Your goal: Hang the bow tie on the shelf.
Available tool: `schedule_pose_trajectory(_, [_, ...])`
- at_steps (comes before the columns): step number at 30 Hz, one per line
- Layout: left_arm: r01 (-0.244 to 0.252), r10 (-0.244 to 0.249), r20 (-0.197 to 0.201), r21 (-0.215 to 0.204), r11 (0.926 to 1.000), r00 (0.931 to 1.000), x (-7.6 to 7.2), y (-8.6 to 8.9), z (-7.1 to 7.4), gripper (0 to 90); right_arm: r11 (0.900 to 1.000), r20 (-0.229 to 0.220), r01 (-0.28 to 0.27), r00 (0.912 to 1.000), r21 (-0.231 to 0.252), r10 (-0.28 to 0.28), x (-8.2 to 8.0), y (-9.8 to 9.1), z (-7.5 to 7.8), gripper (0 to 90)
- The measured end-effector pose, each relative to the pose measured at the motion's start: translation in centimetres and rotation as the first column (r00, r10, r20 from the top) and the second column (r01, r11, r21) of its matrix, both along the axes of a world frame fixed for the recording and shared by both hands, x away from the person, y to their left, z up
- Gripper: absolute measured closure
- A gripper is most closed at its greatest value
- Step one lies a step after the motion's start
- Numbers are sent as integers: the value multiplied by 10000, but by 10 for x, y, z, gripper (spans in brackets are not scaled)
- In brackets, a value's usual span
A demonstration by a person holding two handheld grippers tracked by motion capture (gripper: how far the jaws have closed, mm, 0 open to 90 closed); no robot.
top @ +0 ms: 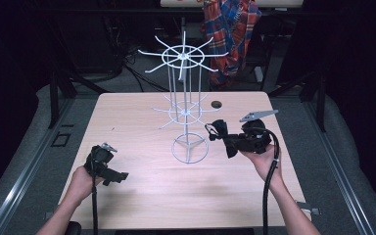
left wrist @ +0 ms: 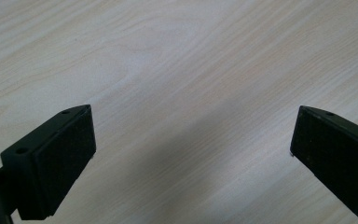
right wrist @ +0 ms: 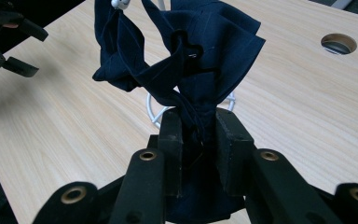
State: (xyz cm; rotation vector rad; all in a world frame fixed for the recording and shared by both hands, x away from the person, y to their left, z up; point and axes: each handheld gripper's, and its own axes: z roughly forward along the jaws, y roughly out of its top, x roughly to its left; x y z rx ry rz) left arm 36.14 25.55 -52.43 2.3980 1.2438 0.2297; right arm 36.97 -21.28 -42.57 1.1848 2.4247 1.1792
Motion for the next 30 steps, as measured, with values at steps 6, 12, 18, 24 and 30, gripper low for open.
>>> schedule_pose_trajectory(6, [47, -47, 10, 1, 10000, 10000, 0, 0, 0, 1, 10000, -51, 7, 10000, 37, -6, 3, 3, -2, 738])
schedule_pose_trajectory(12, [42, -42, -11, -8, 10000, 10000, 0, -1, 0, 2, 10000, -156, -20, 9999, -88, 18, 6, 6, -3, 738])
schedule_pose_trajectory(18, [44, -44, -33, -1, 10000, 10000, 0, -1, -1, 1, 9999, -182, -77, 9998, -105, 75, 11, 11, -4, 738])
schedule_pose_trajectory(24, [62, -62, -16, 6, 10000, 10000, 0, -1, 0, 1, 10000, -235, -38, 9997, -50, 37, 16, 15, -6, 738])
schedule_pose_trajectory(30, [61, -61, -39, 6, 10000, 10000, 0, -1, -1, 2, 10000, -296, 3, 9996, -55, -5, 22, 16, -9, 738])
